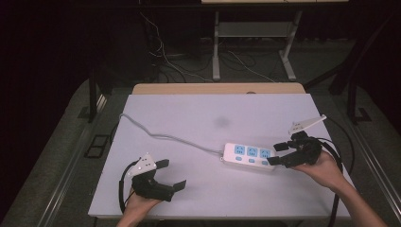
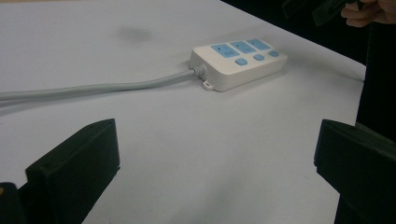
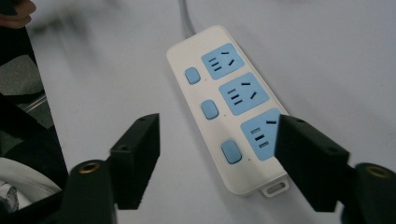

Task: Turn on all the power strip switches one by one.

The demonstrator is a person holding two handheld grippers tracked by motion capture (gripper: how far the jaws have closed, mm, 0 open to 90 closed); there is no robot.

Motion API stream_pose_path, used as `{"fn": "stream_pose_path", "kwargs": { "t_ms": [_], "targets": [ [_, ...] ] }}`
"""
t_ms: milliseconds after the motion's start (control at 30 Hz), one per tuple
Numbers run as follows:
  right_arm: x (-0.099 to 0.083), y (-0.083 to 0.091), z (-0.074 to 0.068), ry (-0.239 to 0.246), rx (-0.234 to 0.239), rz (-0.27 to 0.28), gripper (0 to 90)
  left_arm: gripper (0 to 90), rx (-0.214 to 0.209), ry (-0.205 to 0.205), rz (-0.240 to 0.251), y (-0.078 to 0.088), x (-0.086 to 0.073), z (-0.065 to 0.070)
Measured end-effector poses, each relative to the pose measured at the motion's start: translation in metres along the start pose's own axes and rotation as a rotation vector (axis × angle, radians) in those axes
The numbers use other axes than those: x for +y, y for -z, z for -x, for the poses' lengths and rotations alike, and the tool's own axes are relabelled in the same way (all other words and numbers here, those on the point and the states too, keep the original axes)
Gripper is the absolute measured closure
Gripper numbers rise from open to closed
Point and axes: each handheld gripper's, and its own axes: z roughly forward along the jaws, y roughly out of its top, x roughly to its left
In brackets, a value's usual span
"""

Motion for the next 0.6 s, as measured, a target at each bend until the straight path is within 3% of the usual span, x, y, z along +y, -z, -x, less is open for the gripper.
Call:
{"fn": "stream_pose_path", "kwargs": {
  "t_ms": [167,600],
  "targets": [
    [0.002,-0.002,0.001,0.0,0.02,-0.01,48.9,0.0,-0.001,0.0,-0.004,0.0,0.0,0.0],
    [0.004,-0.016,0.004,0.0,0.005,-0.069,87.5,0.0,-0.001,-0.002,-0.006,-0.001,0.0,0.0]
  ]
}}
